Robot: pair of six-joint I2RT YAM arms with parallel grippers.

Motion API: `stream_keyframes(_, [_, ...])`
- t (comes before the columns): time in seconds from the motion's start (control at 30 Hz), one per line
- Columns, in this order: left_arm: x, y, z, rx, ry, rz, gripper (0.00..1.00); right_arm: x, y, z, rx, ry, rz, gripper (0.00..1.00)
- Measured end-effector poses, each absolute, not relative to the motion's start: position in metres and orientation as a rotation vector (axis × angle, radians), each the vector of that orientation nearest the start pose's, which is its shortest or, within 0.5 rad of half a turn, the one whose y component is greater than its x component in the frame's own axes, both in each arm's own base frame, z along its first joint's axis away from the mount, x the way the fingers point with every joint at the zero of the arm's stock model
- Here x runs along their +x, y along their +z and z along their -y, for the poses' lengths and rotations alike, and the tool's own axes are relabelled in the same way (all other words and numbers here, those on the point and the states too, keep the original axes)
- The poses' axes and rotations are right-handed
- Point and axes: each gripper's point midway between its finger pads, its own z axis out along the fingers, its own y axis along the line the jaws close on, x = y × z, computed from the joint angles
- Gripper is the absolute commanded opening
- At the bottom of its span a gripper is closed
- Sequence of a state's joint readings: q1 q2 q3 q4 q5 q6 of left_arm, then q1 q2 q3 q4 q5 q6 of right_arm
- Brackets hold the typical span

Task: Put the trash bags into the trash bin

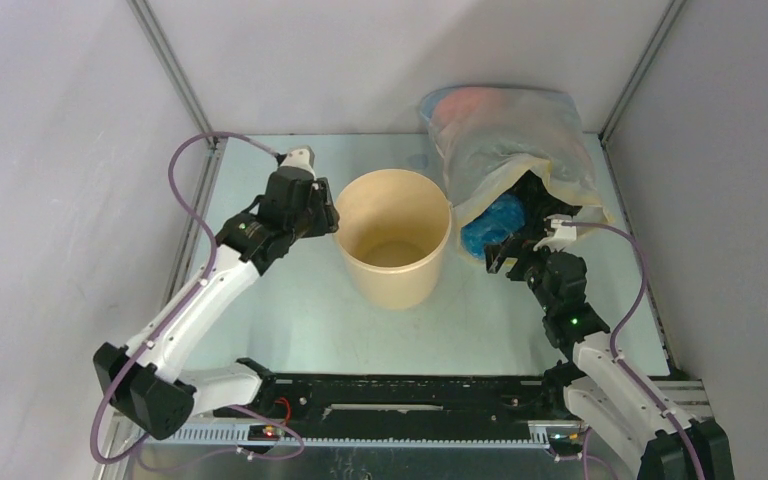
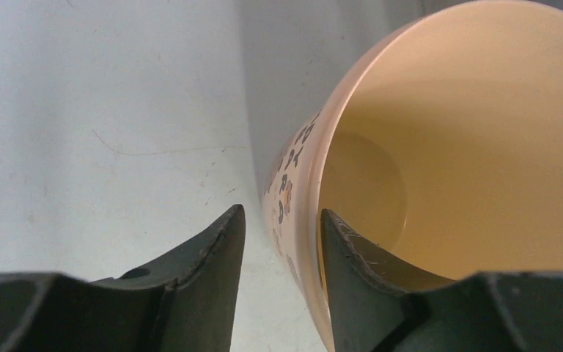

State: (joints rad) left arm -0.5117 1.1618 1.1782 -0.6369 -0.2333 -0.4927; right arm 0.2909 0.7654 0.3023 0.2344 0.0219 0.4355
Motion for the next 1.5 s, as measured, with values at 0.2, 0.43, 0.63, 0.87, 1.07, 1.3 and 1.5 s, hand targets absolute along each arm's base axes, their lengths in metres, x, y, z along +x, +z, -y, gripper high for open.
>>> stream_keyframes(0.2, [0.314, 0.246, 0.152, -0.068, -0.279, -2.222, 0.18, 0.294, 0.145, -0.102, 0.148, 0.495, -1.829, 1.00])
stream_keyframes(0.43, [0.336, 0.264, 0.155, -0.046, -0.224, -2.207, 0.00, 0.294, 0.144, -0.103, 0.148, 0.495, -1.831, 1.00])
stream_keyframes(0.63, [0.368, 0.275, 0.154, -0.075, -0.180, -2.208, 0.00, 0.295, 0.144, -0.103, 0.147, 0.495, -1.833, 1.00])
stream_keyframes(0.87, [0.426, 0.284, 0.146, -0.159, -0.170, -2.193, 0.00, 0.295, 0.140, -0.103, 0.148, 0.491, -1.846, 1.00])
stream_keyframes(1.07, [0.457, 0.277, 0.153, -0.178, -0.200, -2.208, 0.43, 0.295, 0.141, -0.103, 0.148, 0.492, -1.842, 0.99])
stream_keyframes(1.3, [0.455, 0.276, 0.155, -0.188, -0.211, -2.220, 0.71, 0.294, 0.152, -0.094, 0.183, 0.460, -1.799, 0.95])
stream_keyframes(1.5, [0.413, 0.302, 0.147, -0.170, -0.274, -2.165, 0.80, 0.292, 0.154, -0.084, 0.236, 0.422, -1.789, 0.89])
